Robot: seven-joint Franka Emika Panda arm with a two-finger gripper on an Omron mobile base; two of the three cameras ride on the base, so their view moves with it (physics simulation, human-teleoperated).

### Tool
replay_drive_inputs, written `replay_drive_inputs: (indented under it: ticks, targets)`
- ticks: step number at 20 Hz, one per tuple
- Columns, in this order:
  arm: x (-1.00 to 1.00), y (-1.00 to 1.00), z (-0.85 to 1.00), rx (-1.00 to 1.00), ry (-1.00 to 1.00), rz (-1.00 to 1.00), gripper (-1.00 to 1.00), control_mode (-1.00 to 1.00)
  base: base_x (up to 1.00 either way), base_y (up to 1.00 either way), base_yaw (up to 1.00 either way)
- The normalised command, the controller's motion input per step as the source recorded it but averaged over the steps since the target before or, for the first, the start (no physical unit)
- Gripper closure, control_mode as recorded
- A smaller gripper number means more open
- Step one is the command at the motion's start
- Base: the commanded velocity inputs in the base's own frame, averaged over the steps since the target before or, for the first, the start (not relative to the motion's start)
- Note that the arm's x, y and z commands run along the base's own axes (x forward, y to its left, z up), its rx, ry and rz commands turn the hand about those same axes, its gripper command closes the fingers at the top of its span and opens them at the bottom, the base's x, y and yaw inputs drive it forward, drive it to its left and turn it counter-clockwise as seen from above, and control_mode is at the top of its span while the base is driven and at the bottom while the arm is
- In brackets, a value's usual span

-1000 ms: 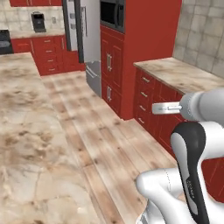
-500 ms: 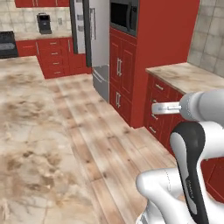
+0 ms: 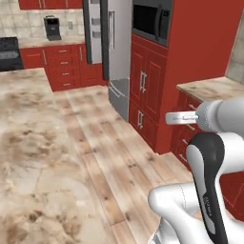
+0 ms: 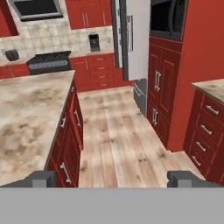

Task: Retrieve the kiwi and peach from the fridge and place them into the bowl on the dining table.

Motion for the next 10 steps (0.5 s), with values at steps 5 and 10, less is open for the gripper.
replay_drive_inputs:
  ticks: [5, 10]
  targets:
    - [0.0, 0.0, 0.0, 0.0, 0.0, 0.0, -1.0, 1.0, 1.0, 0.12, 0.03]
    - [0.0, 0.0, 0.0, 0.0, 0.0, 0.0, -1.0, 1.0, 1.0, 0.08, 0.0]
